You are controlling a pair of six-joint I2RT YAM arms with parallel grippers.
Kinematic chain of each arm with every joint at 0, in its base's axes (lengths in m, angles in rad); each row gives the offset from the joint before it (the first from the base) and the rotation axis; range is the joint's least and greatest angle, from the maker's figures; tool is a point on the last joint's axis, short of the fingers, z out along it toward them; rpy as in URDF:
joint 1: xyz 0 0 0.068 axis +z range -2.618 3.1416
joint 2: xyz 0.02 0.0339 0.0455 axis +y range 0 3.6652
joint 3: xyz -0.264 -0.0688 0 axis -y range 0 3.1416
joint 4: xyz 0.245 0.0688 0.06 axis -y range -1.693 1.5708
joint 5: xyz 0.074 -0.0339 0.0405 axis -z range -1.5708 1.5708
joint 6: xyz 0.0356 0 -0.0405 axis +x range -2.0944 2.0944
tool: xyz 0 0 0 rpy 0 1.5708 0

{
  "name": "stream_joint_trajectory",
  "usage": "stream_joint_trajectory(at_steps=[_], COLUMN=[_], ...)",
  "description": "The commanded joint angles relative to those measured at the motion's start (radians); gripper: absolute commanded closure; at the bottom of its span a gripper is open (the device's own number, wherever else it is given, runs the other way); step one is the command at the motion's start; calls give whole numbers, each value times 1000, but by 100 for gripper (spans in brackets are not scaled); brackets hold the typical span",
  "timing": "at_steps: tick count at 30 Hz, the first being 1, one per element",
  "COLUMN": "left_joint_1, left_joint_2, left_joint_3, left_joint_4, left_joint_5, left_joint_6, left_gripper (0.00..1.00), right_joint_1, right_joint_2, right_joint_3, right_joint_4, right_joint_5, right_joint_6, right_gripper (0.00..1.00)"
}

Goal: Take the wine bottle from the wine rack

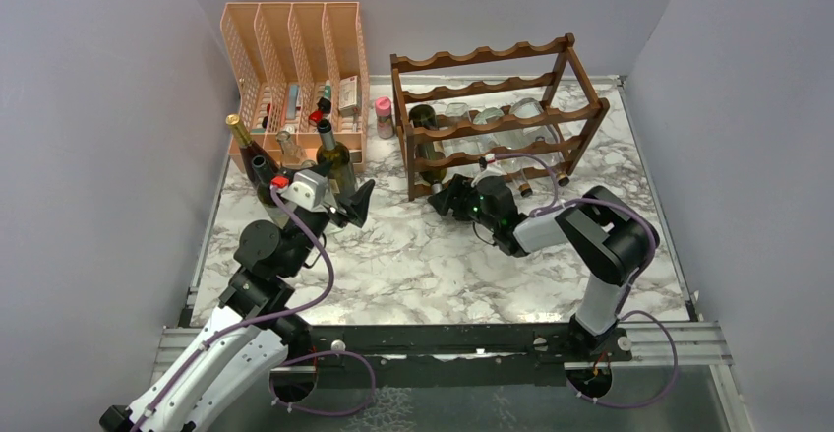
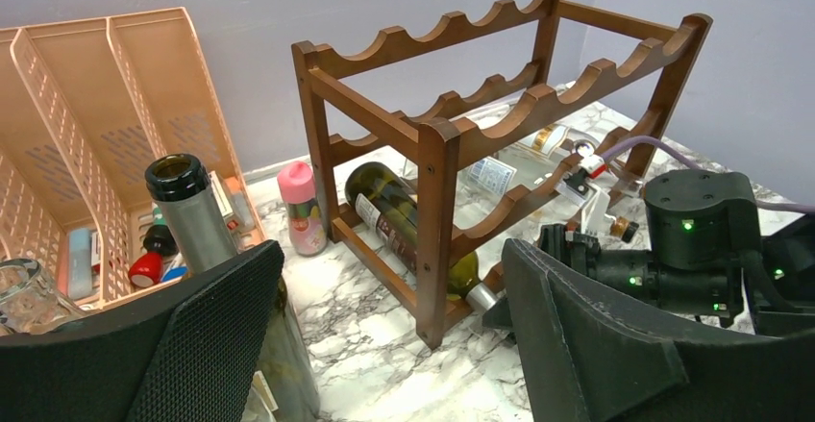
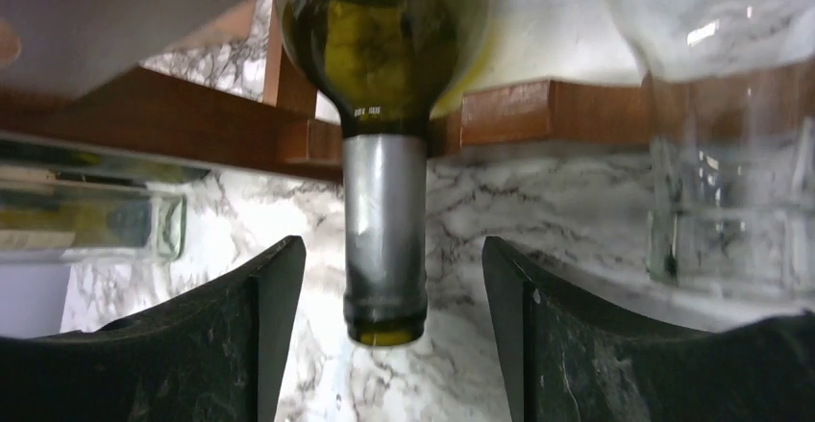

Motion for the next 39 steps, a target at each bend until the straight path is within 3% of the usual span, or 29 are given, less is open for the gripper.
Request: stream_joint_trajectory(at_steps=[1,6,11,16,22,35,39], left_joint_1=[-5,-5,-5,-5,-5,-5,-5], left_joint_2=[14,15,19,20,20,24,27], left_joint_3=[14,14,11,10,11,7,8], left_joint_4=[9,10,18,14,17,24,22], left_joint_5=[3,2,17,16,18,25,26], left_joint_6=[14,19,20,20,17,9,9], left_gripper=[12,12,12,12,12,12,12], right_joint_1=[7,7,7,7,7,9,9], right_joint_2=[76,111,121,100,27,-242,-318], right_joint_3=[55,84,81,60,-21,-214,-233], right_joint_4=[33,33,50,64,86,-18,-61], right_joint_5=[88,87,106,71,41,38,10], right_joint_6=[-34,-39,-42,-58,-58,-20,-7], right_gripper=[31,44,49,66,74,80,88])
